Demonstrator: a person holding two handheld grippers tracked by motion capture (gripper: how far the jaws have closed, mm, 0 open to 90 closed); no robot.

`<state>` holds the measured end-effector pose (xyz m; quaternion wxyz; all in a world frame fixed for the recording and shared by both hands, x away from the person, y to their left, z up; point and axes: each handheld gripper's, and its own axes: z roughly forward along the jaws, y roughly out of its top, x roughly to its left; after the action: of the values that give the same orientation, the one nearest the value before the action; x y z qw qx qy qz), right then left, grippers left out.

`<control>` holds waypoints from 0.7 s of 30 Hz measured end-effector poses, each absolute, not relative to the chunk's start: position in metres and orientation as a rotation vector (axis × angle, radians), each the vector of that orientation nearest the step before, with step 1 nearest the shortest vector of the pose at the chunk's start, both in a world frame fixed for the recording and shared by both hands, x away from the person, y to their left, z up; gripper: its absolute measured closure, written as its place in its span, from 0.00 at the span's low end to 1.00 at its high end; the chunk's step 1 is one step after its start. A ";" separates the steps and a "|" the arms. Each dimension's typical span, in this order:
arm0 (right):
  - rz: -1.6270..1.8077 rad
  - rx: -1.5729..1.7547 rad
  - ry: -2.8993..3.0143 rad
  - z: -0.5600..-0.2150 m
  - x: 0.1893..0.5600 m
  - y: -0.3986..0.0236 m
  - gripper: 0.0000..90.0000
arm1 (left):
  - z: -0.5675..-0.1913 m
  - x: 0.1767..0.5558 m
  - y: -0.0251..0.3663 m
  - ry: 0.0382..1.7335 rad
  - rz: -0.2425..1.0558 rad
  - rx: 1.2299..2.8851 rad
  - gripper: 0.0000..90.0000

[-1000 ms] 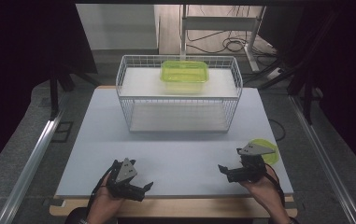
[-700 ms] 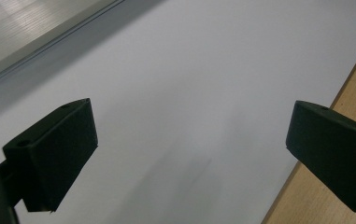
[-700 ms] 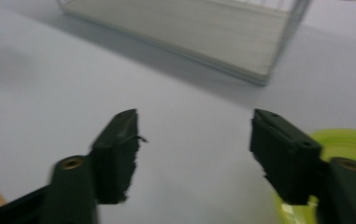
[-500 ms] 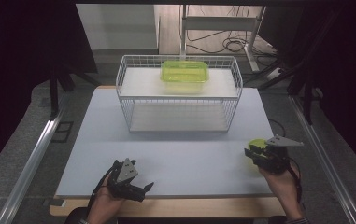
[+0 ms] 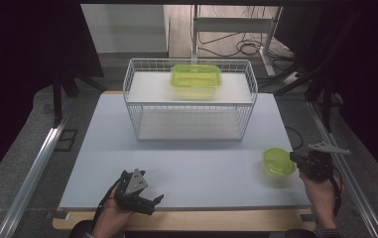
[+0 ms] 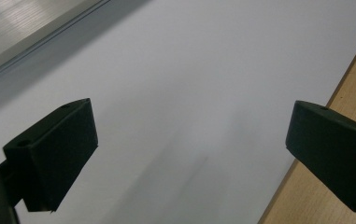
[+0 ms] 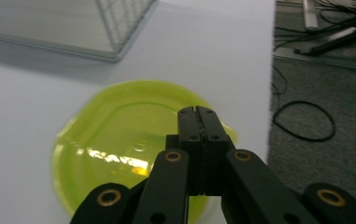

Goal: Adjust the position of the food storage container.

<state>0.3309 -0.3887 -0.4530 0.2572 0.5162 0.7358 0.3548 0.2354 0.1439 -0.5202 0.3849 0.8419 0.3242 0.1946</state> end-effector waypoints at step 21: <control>0.832 1.461 1.985 -0.470 0.339 -0.403 0.99 | -0.521 0.235 0.143 0.820 0.493 2.153 0.03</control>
<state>0.3385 -0.4031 -0.4705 0.2668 0.5414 0.7354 0.3081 0.2354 0.1426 -0.5210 0.3825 0.8443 0.3217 0.1933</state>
